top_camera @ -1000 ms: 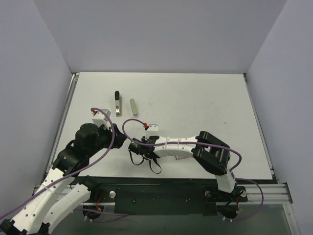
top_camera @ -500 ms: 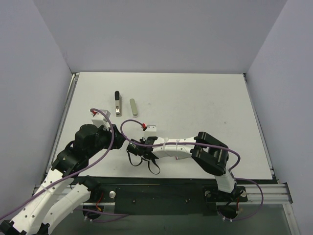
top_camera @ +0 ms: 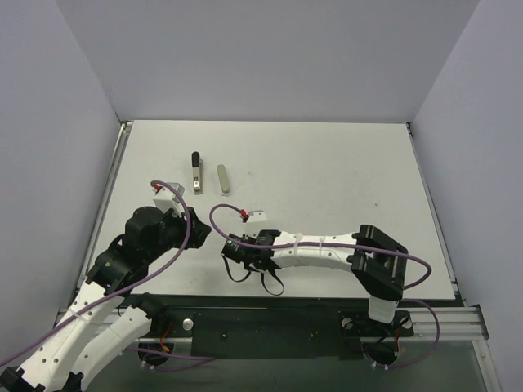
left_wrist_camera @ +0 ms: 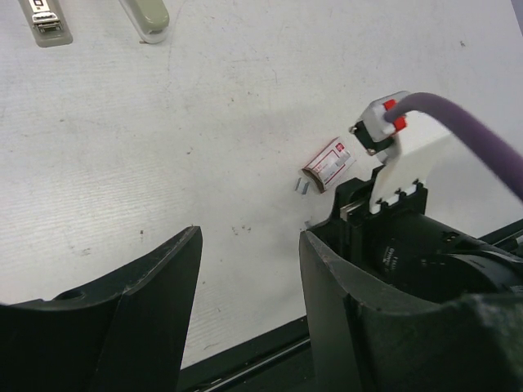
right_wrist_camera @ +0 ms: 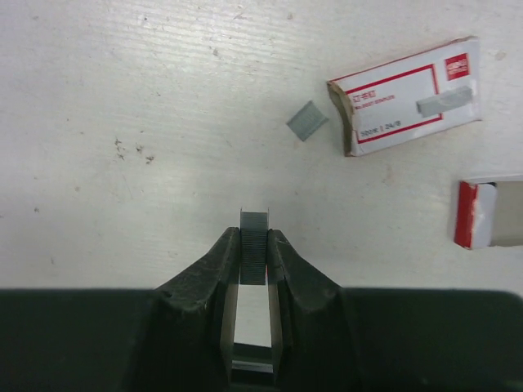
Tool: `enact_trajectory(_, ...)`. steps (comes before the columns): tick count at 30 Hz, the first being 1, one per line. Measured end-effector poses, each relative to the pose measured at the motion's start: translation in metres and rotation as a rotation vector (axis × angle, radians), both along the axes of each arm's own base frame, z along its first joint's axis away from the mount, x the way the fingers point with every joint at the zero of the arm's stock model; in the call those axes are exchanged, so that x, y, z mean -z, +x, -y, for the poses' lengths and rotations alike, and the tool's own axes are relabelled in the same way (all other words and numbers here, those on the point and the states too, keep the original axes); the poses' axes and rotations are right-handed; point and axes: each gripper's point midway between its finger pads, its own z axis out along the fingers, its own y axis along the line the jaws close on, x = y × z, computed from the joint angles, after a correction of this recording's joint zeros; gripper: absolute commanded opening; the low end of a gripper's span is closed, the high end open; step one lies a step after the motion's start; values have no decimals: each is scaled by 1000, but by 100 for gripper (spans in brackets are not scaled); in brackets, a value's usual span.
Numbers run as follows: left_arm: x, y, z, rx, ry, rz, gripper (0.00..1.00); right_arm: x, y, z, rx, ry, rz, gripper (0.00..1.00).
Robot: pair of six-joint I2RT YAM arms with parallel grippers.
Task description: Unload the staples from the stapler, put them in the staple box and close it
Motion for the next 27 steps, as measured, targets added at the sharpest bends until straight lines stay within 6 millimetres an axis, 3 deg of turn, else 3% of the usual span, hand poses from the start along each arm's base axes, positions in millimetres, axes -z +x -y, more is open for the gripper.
enact_trajectory(10,5,5,-2,-12,2,-28,61,-23,-9,50,-80,-34,32,9)
enact_trajectory(17,8,7,-3,-16,-5,-47,61,-33,3,94,-71,-56,70,8)
enact_trajectory(23,12,10,-4,-19,-10,-68,61,-29,9,138,-43,-69,76,7)
enact_trajectory(27,11,12,-5,-20,-19,-72,61,-21,10,156,-33,-74,66,8)
